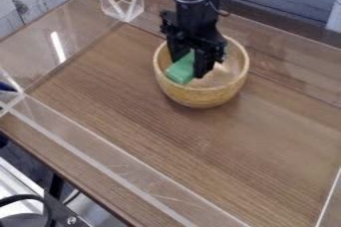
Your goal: Put the green block in the brown bowl
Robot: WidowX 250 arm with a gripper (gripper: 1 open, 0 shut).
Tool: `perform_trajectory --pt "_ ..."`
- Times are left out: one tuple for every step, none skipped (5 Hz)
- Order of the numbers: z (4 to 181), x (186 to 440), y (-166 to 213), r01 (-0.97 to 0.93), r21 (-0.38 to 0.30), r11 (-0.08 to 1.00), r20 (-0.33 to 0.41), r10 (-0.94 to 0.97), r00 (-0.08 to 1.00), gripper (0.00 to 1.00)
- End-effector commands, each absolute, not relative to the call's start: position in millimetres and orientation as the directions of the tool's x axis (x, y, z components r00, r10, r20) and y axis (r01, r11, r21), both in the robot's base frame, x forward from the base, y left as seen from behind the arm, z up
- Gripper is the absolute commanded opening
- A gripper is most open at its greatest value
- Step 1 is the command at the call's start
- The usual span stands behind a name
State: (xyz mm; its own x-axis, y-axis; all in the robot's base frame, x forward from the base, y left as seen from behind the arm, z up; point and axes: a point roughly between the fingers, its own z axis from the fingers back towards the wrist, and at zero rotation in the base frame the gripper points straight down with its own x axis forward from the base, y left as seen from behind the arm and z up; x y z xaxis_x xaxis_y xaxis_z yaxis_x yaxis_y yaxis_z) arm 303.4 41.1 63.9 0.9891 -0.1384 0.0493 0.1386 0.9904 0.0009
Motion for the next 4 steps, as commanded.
perform_trajectory --pt "75.1 317 40 0.141 0.012 0.990 0.101 -0.141 0.985 0.00" --pt "78.2 318 37 0.144 0.002 0.990 0.108 -0.143 0.984 0.00" --pt "86.9 319 33 0.146 -0.010 0.989 0.125 -0.143 0.982 0.00" --pt "96.1 320 30 0.148 -0.023 0.989 0.142 -0.143 0.979 0.00"
